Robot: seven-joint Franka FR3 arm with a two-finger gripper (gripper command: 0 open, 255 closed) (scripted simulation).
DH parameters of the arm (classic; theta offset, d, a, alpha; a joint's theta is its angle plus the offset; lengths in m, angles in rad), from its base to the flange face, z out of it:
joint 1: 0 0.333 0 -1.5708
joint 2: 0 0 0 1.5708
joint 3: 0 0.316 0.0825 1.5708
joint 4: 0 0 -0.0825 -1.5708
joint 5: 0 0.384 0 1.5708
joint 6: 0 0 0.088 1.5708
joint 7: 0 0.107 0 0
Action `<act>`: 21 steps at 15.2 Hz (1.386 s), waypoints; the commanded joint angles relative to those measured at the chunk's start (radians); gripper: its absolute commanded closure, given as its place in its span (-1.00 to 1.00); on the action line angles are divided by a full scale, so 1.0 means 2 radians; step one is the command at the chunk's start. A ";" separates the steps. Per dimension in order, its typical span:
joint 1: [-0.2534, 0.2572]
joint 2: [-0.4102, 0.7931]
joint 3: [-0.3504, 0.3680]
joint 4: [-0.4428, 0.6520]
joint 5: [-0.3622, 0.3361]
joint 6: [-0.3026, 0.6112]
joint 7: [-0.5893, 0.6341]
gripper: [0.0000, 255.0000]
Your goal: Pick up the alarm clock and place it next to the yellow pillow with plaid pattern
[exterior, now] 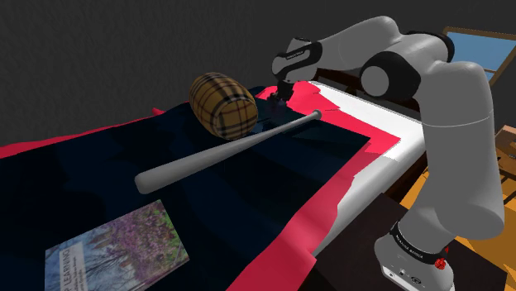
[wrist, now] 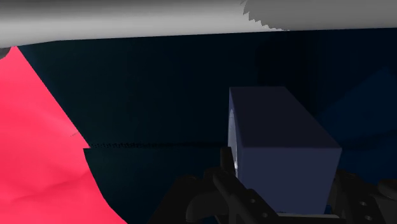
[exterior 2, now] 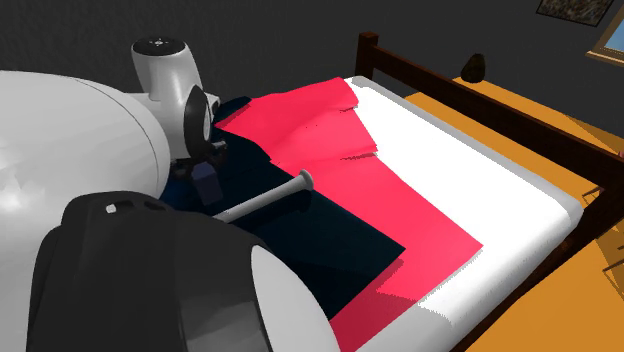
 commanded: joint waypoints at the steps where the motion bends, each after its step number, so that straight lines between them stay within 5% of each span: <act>1: 0.001 0.001 0.002 -0.011 0.003 0.012 -0.003 1.00; 11: -0.002 0.010 0.007 -0.017 0.010 0.026 -0.008 1.00; 12: -0.002 0.010 0.007 -0.017 0.010 0.026 -0.008 -1.00; 21: 0.015 -0.036 -0.012 -0.025 -0.017 -0.008 0.006 -1.00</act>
